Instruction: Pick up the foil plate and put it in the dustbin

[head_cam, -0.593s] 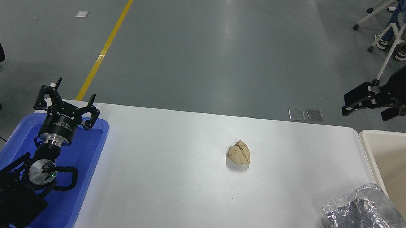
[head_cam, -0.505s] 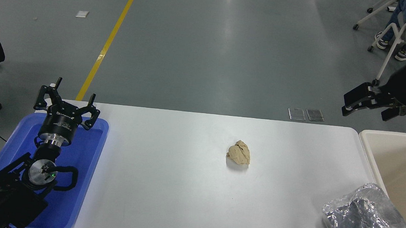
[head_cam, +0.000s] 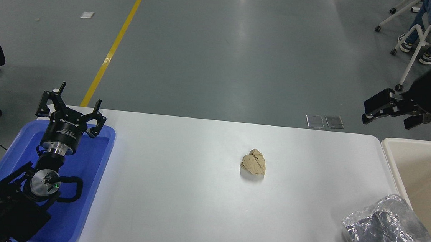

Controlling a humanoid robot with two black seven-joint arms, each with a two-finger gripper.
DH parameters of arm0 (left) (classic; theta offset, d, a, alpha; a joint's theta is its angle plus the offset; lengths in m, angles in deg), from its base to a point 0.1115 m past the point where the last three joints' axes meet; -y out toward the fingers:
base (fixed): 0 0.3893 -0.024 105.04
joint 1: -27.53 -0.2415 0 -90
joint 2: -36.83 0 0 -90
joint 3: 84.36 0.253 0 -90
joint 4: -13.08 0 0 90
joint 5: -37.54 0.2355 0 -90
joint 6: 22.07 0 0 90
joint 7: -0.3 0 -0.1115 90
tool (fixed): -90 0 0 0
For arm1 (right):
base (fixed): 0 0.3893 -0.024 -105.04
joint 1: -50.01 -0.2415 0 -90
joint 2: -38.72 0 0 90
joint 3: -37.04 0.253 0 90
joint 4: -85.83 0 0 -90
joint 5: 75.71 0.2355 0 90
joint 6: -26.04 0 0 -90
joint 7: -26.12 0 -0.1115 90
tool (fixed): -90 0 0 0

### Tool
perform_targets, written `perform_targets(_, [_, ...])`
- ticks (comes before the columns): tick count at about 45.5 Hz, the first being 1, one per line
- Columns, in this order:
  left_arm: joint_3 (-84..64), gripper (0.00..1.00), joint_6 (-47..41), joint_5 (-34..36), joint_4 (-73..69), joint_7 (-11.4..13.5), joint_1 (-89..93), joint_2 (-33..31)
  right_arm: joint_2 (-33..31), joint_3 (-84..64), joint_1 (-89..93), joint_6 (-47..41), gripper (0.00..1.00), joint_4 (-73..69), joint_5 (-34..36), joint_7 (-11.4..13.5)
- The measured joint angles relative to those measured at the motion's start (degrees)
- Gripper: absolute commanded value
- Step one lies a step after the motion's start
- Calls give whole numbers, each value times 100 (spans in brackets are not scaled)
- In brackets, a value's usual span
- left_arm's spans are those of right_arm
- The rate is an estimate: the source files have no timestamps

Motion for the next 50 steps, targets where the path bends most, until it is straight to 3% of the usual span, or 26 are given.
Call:
perform_targets(34, [2,100,0,-1,0,0,1,0,187,1,129,0,100,76,4,-6])
perform_targets(50, [-4,100,4,-5,0,0,1,0,181,-143,162,0,100,314,472,-15])
